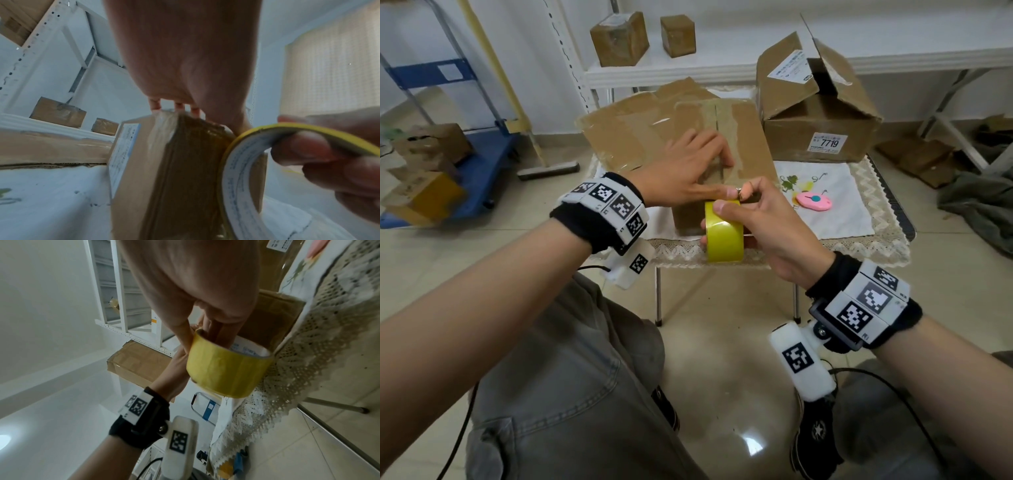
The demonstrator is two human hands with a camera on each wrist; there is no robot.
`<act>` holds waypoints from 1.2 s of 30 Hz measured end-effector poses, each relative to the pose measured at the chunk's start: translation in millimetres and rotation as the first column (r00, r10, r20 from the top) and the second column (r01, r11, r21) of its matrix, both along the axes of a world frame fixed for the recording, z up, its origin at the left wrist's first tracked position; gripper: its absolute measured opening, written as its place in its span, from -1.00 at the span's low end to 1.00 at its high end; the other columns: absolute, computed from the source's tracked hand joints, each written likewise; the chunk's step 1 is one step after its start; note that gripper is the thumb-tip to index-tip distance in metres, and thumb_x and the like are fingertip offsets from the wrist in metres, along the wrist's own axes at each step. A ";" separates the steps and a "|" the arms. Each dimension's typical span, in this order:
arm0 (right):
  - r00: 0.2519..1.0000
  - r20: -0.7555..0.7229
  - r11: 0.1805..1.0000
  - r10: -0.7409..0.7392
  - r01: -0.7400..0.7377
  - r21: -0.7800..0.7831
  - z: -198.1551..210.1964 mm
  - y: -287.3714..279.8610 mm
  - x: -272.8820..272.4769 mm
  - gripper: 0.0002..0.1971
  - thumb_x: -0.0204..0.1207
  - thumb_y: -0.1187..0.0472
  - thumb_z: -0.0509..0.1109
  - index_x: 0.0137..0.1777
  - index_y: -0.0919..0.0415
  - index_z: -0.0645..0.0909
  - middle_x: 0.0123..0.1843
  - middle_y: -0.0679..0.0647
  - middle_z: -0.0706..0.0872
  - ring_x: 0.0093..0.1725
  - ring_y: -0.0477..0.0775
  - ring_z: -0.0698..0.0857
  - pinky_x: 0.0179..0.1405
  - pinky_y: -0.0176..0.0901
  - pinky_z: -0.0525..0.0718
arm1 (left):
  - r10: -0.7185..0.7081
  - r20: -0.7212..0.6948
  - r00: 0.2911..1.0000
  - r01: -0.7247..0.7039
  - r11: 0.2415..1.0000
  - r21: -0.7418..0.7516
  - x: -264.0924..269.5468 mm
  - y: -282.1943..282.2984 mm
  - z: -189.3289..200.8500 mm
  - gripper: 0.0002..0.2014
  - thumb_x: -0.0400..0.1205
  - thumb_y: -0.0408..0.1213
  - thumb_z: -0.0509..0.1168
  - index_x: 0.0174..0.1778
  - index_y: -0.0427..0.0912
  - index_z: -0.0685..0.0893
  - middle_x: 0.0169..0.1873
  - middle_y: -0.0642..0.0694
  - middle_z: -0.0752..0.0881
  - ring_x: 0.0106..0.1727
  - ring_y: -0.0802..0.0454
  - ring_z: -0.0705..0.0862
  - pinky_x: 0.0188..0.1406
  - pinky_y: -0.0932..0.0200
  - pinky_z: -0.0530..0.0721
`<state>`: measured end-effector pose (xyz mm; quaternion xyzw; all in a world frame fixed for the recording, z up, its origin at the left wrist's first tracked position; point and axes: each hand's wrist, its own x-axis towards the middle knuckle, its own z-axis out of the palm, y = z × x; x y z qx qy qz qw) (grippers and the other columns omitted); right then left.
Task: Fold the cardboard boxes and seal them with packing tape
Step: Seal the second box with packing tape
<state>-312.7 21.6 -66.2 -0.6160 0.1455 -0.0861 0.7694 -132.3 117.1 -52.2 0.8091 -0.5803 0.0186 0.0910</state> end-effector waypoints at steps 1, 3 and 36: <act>1.000 -0.001 1.000 0.002 -0.002 0.007 -0.2 -0.6 -0.2 -0.62 0.64 0.36 0.44 0.03 0.10 0.22 -0.09 0.41 0.83 -0.30 0.31 0.85 -0.27 0.08 0.79 | -0.007 0.023 1.000 0.007 1.000 -0.007 0.8 -0.7 -2.0 -0.29 0.52 0.56 0.00 0.25 0.01 0.50 0.22 0.02 0.50 0.12 0.00 0.40 0.18 -0.26 0.54; 1.000 -0.011 1.000 0.001 -0.001 0.011 -1.1 0.2 -0.3 -0.62 0.64 0.38 0.43 0.04 0.10 0.21 -0.13 0.38 0.83 -0.30 0.33 0.85 -0.30 0.06 0.79 | -0.021 0.087 0.996 0.022 1.000 -0.012 0.8 0.2 -5.7 -0.25 0.53 0.57 -0.06 0.26 -0.02 0.50 0.24 -0.01 0.51 0.12 -0.03 0.41 0.15 -0.25 0.56; 0.894 -0.242 0.323 -0.378 -0.117 -0.939 -15.6 -141.4 16.6 -0.76 0.64 0.25 0.32 0.18 0.12 0.32 -0.16 0.13 0.57 -0.04 0.31 0.59 -0.10 0.08 0.49 | -0.002 -0.095 0.995 0.014 0.991 0.132 -9.6 7.1 -8.2 -0.20 0.73 0.31 -0.09 0.78 -0.06 -0.14 0.77 -0.04 -0.15 0.76 0.11 -0.16 0.75 0.01 -0.18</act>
